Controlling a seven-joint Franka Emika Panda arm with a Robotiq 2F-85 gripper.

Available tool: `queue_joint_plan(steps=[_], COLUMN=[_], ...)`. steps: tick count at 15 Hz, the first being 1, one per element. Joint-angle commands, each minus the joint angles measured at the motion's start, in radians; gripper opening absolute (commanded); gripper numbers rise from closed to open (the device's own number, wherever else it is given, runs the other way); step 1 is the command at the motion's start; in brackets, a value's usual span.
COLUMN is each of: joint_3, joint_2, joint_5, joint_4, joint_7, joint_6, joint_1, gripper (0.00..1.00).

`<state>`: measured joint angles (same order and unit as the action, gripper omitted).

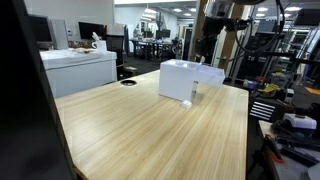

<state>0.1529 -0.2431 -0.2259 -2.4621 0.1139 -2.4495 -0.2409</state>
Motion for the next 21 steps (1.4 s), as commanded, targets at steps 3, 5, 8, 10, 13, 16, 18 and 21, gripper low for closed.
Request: queue_joint_plan(steps=[3,5,8,10,13,16,18,21], joint_3=[0.003,0.002,-0.002,-0.01,-0.026,-0.033,-0.032,-0.027], joint_2=[-0.015,-0.013,-0.019,-0.026,-0.03,-0.033,-0.032,-0.032], joint_5=[-0.066,-0.078,-0.079,-0.071,-0.074,-0.077,-0.081,-0.078], joint_4=[-0.059,-0.068,-0.073,-0.066,-0.062,-0.067,-0.067,-0.067], joint_7=[0.075,0.083,0.084,0.082,0.08,0.082,0.085,0.085], joint_6=[0.015,0.019,0.013,0.015,0.016,0.023,0.027,0.034], joint_1=[-0.051,-0.056,-0.049,-0.039,-0.032,-0.03,-0.035,-0.039], gripper=[0.13,0.61,0.73,0.86,1.0,1.0,0.94,0.85])
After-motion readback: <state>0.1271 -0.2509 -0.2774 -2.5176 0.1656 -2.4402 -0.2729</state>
